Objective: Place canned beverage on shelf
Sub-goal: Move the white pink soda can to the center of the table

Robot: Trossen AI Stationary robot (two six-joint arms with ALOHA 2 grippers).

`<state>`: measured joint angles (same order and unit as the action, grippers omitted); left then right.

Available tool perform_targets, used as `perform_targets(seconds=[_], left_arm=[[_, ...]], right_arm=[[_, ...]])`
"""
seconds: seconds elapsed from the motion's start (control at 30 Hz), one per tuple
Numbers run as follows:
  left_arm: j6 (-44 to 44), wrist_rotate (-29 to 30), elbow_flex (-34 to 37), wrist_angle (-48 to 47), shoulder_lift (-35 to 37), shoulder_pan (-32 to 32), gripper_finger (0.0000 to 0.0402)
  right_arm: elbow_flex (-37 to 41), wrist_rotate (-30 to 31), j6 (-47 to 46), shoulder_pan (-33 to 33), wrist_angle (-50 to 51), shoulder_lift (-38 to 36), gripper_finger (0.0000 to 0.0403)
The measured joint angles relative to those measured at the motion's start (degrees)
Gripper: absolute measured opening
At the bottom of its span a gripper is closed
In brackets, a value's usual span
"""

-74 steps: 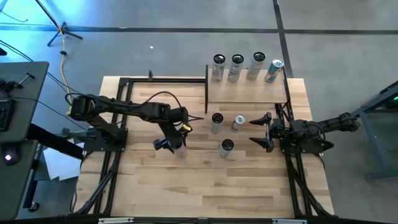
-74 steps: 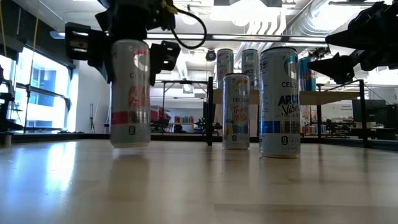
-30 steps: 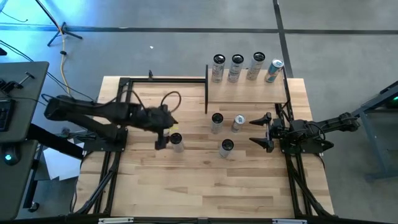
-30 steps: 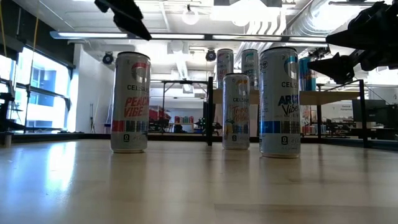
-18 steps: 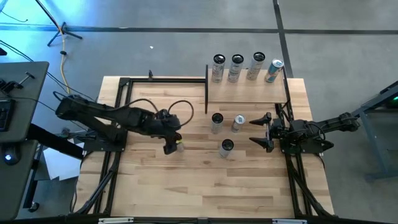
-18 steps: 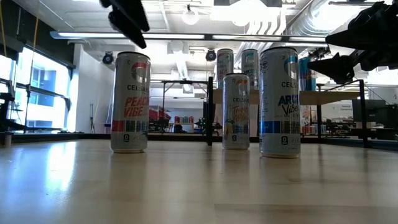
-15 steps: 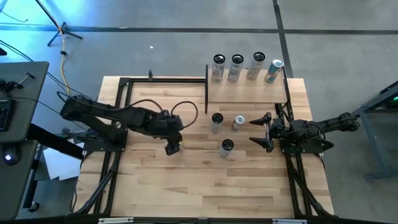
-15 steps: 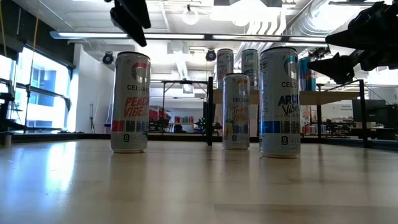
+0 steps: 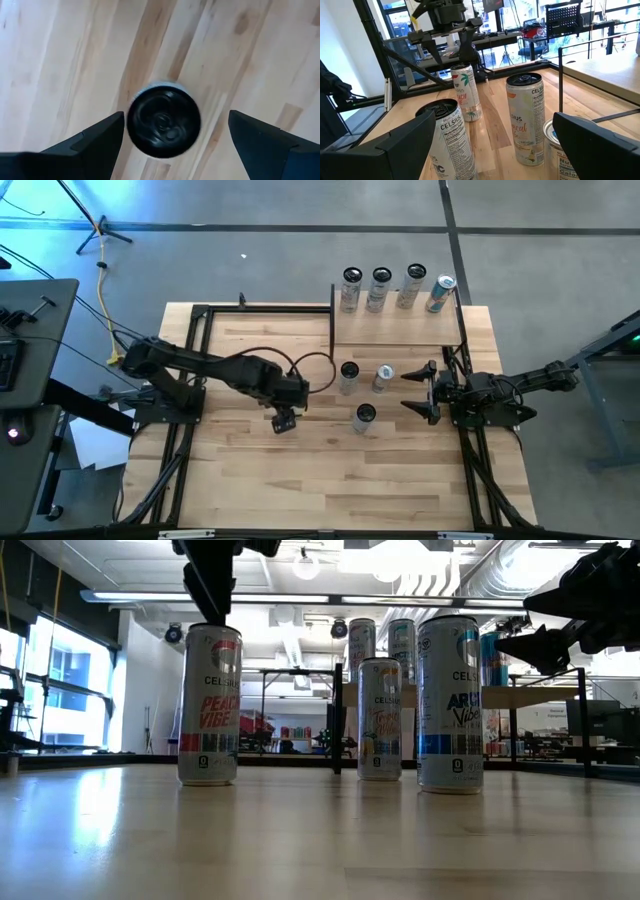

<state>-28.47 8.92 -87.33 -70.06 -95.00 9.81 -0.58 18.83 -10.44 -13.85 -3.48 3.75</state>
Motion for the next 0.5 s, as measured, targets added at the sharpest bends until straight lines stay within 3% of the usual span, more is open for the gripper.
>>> perform_targets(seconds=[0.5], left_arm=[[-3.57,-2.43,1.27,-1.41,0.07,-1.23,0.0328]], right_arm=[[0.02,-0.28,0.00,-0.01,0.01,-0.02,0.0389]])
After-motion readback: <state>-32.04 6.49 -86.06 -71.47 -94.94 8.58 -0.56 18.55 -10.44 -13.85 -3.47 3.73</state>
